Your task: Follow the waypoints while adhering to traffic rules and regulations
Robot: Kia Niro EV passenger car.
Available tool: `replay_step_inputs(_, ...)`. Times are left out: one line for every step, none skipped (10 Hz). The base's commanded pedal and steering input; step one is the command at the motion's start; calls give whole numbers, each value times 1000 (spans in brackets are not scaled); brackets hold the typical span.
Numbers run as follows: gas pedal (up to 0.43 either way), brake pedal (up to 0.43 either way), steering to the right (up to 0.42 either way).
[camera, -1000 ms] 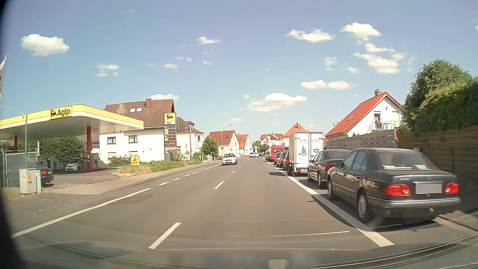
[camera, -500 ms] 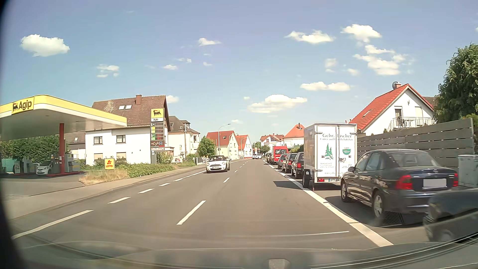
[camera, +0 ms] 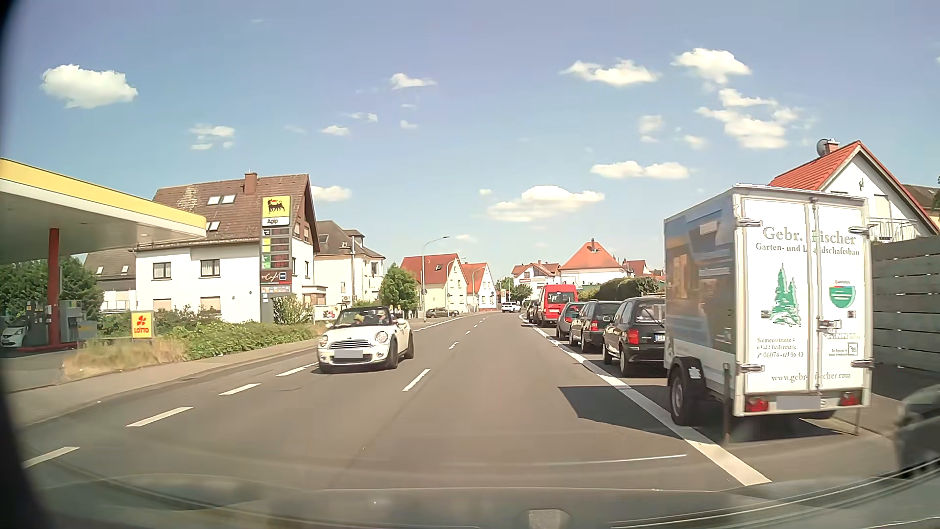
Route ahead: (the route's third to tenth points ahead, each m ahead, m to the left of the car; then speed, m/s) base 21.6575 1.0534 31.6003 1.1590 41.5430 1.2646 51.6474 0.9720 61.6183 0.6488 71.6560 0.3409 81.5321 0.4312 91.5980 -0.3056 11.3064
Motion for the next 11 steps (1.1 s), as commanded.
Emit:
replay_step_inputs(20,30,-1)
replay_step_inputs(28,30,-1)
replay_step_inputs(28,30,0)
replay_step_inputs(28,30,0)
replay_step_inputs(28,30,0)
replay_step_inputs(28,30,0)
replay_step_inputs(39,30,0)
replay_step_inputs(39,30,0)
replay_step_inputs(39,30,0)
replay_step_inputs(39,30,-1)
replay_step_inputs(39,30,-1)
